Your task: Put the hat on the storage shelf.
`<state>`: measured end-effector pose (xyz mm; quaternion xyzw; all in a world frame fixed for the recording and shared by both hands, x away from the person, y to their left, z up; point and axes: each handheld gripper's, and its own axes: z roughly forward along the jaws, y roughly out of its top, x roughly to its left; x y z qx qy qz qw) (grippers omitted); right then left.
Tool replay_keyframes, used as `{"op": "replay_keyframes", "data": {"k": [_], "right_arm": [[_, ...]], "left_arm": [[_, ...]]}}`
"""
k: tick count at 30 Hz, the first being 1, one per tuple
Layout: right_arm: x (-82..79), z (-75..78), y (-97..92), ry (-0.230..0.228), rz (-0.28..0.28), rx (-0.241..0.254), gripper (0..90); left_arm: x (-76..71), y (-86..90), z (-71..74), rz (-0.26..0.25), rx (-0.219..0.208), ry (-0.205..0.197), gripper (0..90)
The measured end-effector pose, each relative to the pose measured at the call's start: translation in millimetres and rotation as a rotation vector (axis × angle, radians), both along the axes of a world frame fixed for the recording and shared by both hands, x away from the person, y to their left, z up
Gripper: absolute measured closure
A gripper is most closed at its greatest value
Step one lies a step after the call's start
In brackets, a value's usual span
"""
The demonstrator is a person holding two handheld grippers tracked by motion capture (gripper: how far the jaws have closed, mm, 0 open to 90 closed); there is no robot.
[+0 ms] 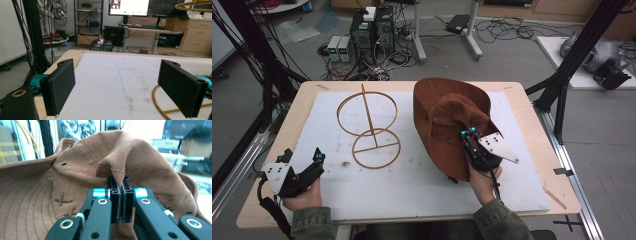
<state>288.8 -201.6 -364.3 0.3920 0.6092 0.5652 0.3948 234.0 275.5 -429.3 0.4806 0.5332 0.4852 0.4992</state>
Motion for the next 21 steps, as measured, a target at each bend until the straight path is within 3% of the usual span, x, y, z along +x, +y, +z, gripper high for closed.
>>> {"op": "replay_keyframes", "data": {"k": [11, 15, 21], "right_arm": [[3.7, 54.6, 6.4, -0.21, 0.033, 0.02, 89.0], [4.6, 65.0, 7.7, -0.245, 0.052, 0.036, 89.0], [11.0, 66.6, 9.2, -0.269, 0.065, 0.073, 88.9]], "left_arm": [[-0.1, 1.0, -0.2, -0.001, -0.004, -0.002, 14.6], [-0.2, 1.0, -0.2, -0.001, -0.003, -0.002, 14.6], [0.0, 1.3, -0.4, -0.002, -0.005, -0.003, 14.7]]}}
